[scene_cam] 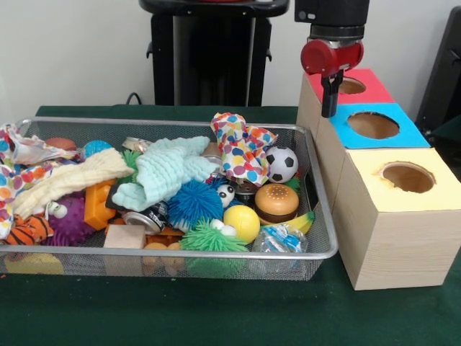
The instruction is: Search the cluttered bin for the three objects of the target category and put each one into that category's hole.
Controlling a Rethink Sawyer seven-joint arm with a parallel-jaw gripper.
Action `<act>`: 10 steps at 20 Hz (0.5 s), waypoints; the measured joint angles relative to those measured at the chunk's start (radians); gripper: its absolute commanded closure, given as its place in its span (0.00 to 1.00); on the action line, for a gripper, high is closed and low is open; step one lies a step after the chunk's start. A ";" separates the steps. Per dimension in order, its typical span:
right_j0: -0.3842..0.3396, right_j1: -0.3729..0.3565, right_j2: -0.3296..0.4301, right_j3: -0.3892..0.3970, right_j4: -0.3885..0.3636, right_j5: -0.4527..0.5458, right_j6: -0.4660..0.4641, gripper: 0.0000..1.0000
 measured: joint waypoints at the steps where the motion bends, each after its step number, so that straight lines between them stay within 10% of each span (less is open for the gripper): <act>1: -0.002 -0.002 0.000 0.000 0.001 0.001 0.000 1.00; 10: -0.015 -0.064 0.000 0.001 0.029 0.080 0.000 1.00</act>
